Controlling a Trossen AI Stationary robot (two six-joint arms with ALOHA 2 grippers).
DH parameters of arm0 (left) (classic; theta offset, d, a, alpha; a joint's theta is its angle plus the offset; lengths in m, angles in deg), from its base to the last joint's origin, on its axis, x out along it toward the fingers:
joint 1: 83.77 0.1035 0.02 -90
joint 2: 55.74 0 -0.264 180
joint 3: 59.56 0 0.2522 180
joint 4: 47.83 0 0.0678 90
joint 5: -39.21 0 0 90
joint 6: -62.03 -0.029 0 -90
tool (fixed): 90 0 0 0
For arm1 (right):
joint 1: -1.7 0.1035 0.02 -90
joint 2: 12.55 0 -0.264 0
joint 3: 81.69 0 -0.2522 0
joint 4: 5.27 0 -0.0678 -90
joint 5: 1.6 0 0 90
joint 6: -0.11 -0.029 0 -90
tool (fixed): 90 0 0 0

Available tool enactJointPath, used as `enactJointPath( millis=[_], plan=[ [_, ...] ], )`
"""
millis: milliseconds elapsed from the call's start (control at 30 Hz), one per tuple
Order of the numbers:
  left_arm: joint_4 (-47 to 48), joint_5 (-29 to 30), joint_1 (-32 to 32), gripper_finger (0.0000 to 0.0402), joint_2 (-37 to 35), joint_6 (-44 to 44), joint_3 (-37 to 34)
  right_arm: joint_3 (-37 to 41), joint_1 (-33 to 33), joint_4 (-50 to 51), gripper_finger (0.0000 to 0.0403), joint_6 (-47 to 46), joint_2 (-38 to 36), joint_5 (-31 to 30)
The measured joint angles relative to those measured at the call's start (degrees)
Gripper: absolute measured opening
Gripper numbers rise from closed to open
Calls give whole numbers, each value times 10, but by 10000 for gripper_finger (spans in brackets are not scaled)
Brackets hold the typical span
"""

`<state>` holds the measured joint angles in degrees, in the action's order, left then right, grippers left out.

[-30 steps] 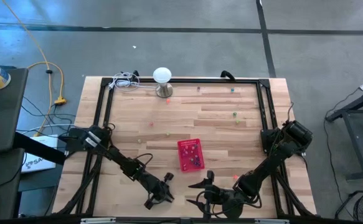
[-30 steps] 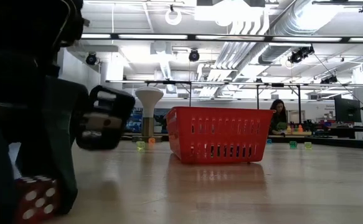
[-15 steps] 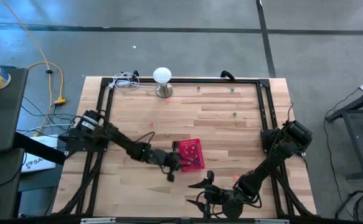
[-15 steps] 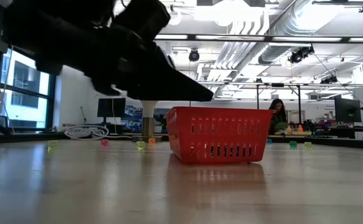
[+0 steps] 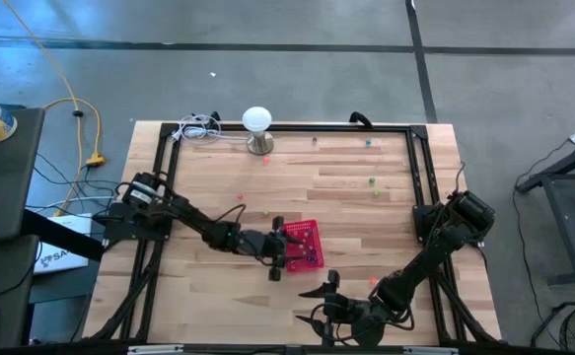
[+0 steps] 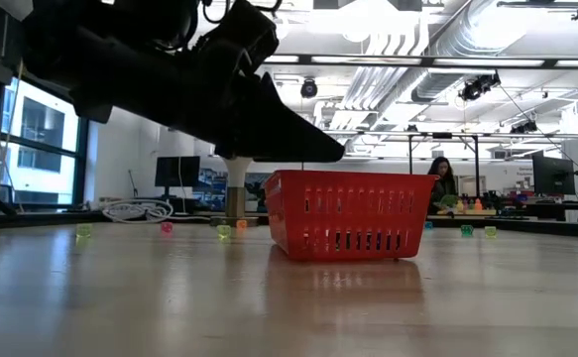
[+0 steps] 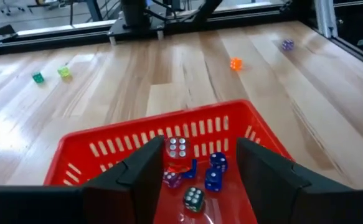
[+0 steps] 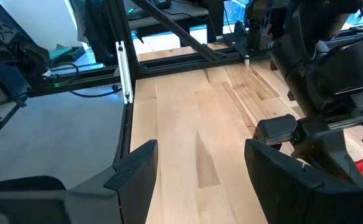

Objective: Pick & Place Dice
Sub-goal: Put the red die into the red basket

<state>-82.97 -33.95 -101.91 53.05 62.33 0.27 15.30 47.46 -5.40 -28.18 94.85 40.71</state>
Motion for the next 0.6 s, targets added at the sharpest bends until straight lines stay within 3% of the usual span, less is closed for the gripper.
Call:
enactJointPath(
  millis=[67,200,267,333,467,600],
  plan=[
    [1,0,-4,194,0,-9,0,0,0,1,231,-1,0,-21],
    [0,1,-12,195,0,-44,0,0,-13,45,231,-66,0,-156],
    [-3,15,-15,195,0,-47,0,0,-28,93,231,-105,0,-185],
    [-6,22,-18,195,0,-46,0,0,-47,144,231,-154,0,-178],
    [-5,25,-19,196,0,-48,0,0,-91,247,231,-269,0,-108],
    [-5,25,-19,196,0,-48,0,0,-121,294,231,-320,0,-95]
  ],
)
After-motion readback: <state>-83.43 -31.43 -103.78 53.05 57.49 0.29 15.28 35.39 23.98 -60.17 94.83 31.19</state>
